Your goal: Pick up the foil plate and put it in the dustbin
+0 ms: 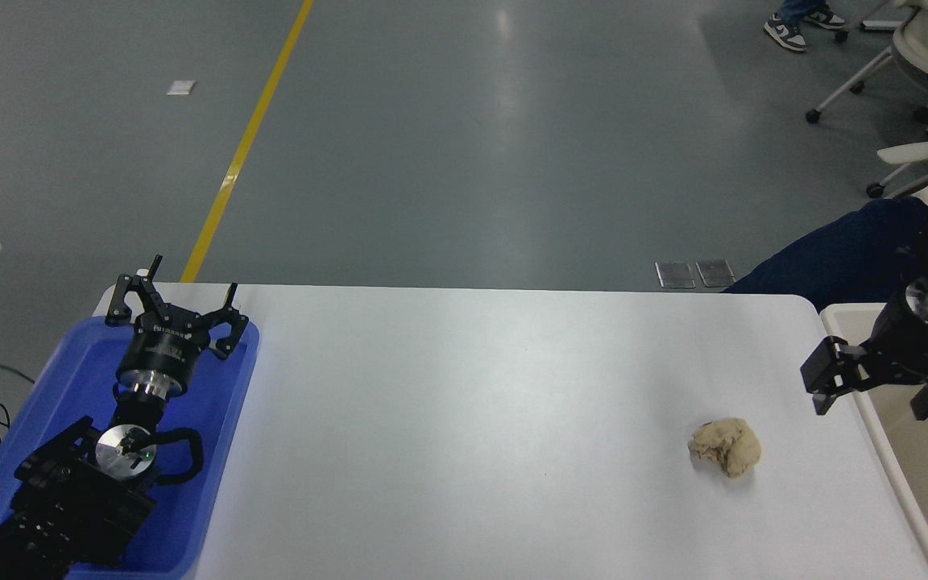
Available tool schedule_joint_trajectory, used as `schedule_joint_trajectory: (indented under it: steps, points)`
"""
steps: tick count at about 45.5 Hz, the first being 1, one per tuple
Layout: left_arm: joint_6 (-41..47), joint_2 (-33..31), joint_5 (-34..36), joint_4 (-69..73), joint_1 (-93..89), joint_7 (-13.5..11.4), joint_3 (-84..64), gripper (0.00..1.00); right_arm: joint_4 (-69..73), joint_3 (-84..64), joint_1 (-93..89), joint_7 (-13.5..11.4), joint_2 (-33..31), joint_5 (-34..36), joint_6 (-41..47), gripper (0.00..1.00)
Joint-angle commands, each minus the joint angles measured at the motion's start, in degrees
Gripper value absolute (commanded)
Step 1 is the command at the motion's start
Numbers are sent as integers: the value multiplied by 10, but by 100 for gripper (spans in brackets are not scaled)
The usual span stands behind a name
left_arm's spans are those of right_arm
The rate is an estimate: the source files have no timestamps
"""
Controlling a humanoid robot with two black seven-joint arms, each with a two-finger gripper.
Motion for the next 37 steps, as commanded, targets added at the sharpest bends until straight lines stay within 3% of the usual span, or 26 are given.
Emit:
schedule_joint_trajectory:
  steps: [1, 37]
  points:
    - [0, 0, 0, -1, 0, 0, 0, 100, 36, -5, 102, 0, 21, 0, 17, 100]
    - [0, 0, 0, -1, -1, 1, 0, 100, 55, -8, 197, 2, 5, 1, 17, 100]
